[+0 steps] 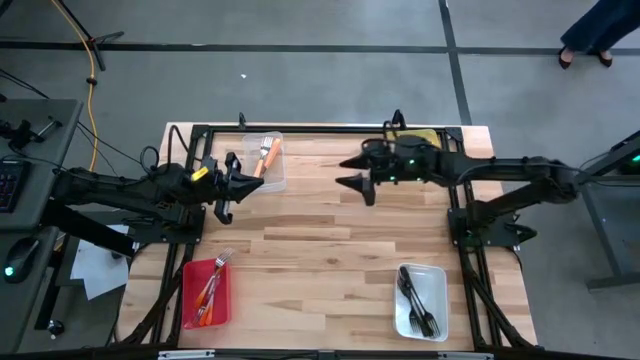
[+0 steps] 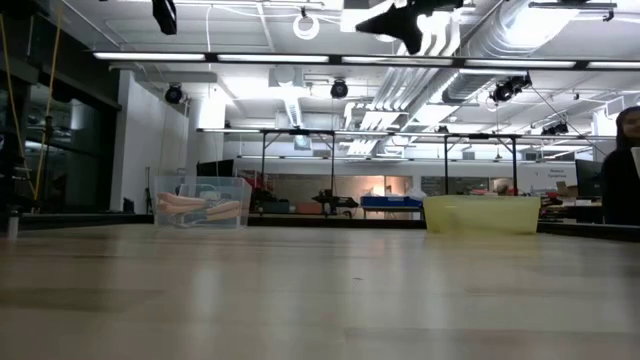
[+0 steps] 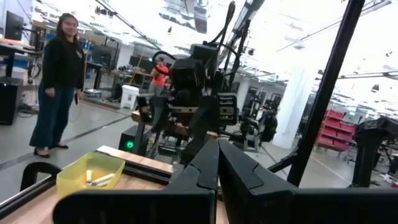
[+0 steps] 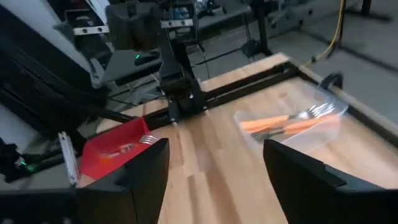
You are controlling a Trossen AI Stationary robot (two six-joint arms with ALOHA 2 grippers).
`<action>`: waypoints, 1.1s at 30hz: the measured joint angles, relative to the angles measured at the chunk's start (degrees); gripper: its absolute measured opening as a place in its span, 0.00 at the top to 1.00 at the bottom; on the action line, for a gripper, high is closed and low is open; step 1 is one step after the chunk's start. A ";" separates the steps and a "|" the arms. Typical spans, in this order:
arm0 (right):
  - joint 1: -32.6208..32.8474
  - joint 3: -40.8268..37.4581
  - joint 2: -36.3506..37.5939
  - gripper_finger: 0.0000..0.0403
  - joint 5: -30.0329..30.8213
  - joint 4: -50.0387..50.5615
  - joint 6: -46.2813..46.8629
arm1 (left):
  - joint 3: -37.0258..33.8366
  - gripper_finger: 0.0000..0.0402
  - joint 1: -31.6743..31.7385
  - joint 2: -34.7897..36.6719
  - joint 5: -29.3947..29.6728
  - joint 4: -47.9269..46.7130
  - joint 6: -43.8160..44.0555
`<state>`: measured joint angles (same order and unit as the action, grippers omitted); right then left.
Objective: Sort silverware by color (type)
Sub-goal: Return to Home Position
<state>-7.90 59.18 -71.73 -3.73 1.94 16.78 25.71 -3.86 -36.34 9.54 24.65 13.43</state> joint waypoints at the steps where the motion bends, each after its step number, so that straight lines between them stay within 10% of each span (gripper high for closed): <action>1: -0.08 0.00 0.97 0.41 -0.01 0.59 -1.51 | 0.00 1.00 0.00 0.00 0.00 0.13 0.00; 7: 2.34 -0.01 5.64 0.57 -0.43 2.89 -6.05 | 0.00 1.00 0.00 -0.02 0.00 -0.08 -0.05; 13: 4.33 0.00 7.78 0.96 -1.31 3.00 -8.36 | 0.00 1.00 0.00 -0.01 0.00 -0.55 -3.50; 33: 1.59 -16.92 18.43 1.00 -0.87 -8.35 -5.43 | -0.02 1.00 0.09 0.09 0.02 -3.85 -3.23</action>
<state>-6.31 42.26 -53.30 -4.60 -6.41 11.35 25.69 -3.77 -36.25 9.56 20.80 10.20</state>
